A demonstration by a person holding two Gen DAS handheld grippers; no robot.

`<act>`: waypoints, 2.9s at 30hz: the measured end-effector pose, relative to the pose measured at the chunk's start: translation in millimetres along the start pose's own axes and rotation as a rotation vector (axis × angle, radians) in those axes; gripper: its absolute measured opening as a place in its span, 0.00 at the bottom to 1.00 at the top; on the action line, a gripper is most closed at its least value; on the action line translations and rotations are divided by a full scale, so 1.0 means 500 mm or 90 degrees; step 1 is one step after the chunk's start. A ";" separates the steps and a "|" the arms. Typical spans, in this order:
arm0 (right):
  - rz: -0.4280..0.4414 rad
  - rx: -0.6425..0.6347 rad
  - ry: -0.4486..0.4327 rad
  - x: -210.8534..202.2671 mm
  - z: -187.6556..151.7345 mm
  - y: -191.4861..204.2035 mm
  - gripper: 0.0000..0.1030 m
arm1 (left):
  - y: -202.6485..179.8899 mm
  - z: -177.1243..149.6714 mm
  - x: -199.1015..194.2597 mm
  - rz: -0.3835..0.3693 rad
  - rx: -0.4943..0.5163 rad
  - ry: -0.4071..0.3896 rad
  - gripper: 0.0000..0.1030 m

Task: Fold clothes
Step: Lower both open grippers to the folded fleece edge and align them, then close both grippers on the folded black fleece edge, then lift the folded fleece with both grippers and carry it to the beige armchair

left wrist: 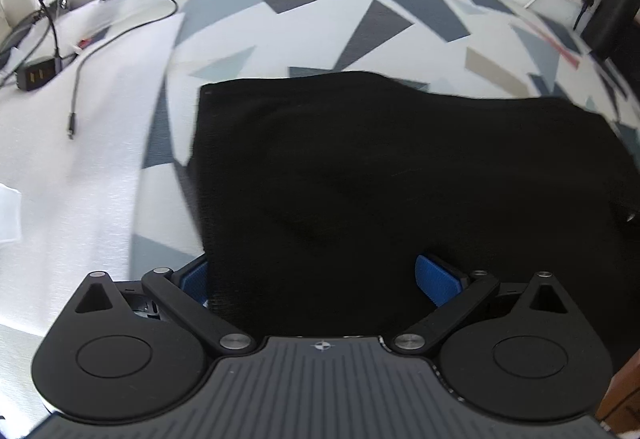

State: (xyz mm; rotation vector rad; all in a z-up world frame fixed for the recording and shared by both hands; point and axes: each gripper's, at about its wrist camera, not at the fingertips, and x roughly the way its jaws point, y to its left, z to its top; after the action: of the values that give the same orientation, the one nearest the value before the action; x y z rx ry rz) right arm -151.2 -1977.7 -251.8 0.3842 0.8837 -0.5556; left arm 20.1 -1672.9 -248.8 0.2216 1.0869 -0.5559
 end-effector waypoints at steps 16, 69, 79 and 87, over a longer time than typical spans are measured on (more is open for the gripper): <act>0.044 -0.058 0.048 -0.002 0.010 0.038 0.99 | -0.031 -0.010 0.004 0.002 0.025 -0.012 0.99; 0.276 -0.107 -0.103 -0.200 0.070 0.256 0.25 | 0.051 -0.009 -0.221 -0.129 -0.104 -0.196 0.30; 0.469 -0.218 -0.128 -0.296 0.109 0.407 0.25 | 0.159 -0.143 -0.418 0.014 -0.272 -0.301 0.30; 0.642 -0.355 -0.046 -0.320 0.070 0.551 0.25 | 0.186 -0.291 -0.491 0.149 -0.434 -0.301 0.30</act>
State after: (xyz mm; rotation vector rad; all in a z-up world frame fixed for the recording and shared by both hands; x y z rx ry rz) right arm -45.4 -1730.2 -77.7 0.2476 0.6318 0.5966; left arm -128.0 -1453.1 -108.1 -0.3627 0.7212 -0.0002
